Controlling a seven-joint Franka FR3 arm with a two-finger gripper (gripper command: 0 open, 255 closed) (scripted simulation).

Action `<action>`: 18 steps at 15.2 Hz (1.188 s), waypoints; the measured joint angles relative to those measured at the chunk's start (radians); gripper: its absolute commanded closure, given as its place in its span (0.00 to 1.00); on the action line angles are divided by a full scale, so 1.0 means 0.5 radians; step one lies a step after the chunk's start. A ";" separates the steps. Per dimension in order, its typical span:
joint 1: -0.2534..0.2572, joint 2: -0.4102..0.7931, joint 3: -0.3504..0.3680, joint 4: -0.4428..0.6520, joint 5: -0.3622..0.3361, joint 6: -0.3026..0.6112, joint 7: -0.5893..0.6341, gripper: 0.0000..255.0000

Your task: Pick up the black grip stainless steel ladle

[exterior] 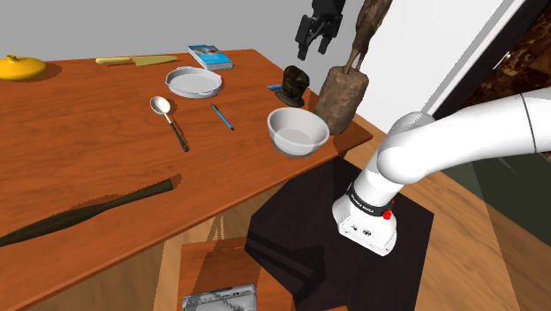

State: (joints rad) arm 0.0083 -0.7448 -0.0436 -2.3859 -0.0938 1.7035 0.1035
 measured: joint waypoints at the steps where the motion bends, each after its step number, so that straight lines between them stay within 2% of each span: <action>1: 0.000 0.000 0.000 0.000 0.000 0.000 0.000 0.00; 10: 0.065 0.448 0.221 0.056 0.084 0.346 0.321 0.00; 18: 0.105 0.994 0.413 0.284 0.066 0.615 0.645 0.00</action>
State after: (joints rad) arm 0.0608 -0.2478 0.1629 -2.2437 -0.0608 2.0109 0.4260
